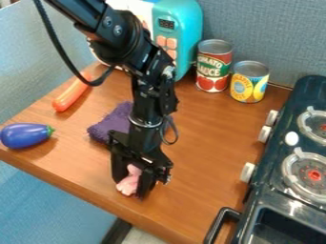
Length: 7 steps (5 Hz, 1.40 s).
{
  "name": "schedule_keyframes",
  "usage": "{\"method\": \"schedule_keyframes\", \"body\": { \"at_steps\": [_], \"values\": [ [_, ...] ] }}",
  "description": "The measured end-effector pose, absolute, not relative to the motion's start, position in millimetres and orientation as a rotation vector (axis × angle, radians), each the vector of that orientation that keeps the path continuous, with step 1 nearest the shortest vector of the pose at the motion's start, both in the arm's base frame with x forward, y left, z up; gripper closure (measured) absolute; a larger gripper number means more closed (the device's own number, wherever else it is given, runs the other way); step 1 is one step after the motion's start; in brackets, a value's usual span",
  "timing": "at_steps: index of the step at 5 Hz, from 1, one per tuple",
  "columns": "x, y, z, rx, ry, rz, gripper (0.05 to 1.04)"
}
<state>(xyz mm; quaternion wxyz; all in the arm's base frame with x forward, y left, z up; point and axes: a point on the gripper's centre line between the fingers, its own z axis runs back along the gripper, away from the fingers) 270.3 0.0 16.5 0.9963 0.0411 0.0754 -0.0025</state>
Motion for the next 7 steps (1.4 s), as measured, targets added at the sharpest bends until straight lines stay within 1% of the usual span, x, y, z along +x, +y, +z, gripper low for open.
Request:
{"method": "schedule_keyframes", "body": {
  "at_steps": [1, 2, 3, 4, 5, 6, 7],
  "values": [
    [269.0, 1.8, 17.3, 0.069, 0.16, 0.011, 0.684],
    [267.5, 9.5, 45.4, 0.017, 0.133, 0.062, 0.771],
    [277.4, 13.3, 88.3, -0.016, 0.046, 0.082, 0.785],
    [294.9, 11.9, 118.2, -0.031, 0.007, 0.092, 0.791],
    [328.8, -1.7, 122.0, -0.007, 0.005, 0.077, 0.791],
    [368.7, -25.9, 101.2, -0.003, 0.028, 0.072, 0.791],
    [395.3, -33.7, 78.0, 0.032, 0.086, 0.057, 0.791]
  ]
}}
